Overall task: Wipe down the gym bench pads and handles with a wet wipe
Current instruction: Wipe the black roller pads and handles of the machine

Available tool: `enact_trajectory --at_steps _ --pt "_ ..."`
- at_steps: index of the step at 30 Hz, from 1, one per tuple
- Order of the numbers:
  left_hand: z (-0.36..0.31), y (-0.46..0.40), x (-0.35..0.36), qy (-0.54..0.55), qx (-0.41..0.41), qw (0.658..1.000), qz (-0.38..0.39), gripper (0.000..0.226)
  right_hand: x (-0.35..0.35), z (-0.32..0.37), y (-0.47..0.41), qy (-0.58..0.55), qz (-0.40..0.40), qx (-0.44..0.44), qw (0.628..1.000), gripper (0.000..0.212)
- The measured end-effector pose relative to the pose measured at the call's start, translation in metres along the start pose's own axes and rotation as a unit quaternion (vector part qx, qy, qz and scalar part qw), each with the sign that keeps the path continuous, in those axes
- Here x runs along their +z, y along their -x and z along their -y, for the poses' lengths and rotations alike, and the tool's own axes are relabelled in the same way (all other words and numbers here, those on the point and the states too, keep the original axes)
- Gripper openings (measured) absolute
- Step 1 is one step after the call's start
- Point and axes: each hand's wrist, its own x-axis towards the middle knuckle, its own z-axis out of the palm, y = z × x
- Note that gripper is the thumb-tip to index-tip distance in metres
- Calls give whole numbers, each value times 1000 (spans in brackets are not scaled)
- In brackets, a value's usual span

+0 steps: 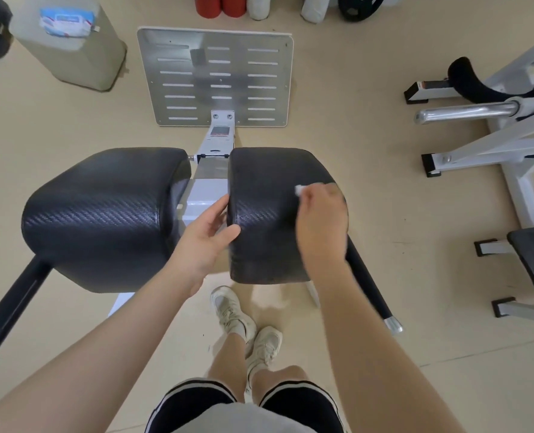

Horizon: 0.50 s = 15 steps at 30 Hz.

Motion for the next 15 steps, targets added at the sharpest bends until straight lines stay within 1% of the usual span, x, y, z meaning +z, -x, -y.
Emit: enact_trajectory --at_steps 2,4,6,7,9,11,12,13,14,15 --pt "4 3 3 1 11 1000 -17 52 -12 -19 -12 -34 -23 51 998 23" --pt "5 8 8 9 24 999 -29 49 -15 -13 -8 -3 -14 57 998 23" --pt "3 13 15 27 28 998 -45 48 -5 6 12 40 8 4 999 22" --pt "3 16 19 42 28 997 -56 47 0 17 24 39 24 -31 998 22" --pt "8 24 22 77 7 994 -77 46 8 38 45 27 92 -106 990 24" --pt "17 35 22 108 -27 991 -79 44 16 49 63 34 142 -154 977 32" --pt "22 41 21 110 -37 990 -76 42 19 46 68 44 149 -172 973 32" --pt "26 48 20 105 -43 991 -75 41 17 39 71 50 140 -177 973 28" --pt "28 54 20 92 -47 992 -75 40 18 26 69 57 120 -159 978 23" --pt "28 58 20 73 -47 994 -69 39 16 9 66 52 85 -122 988 18"
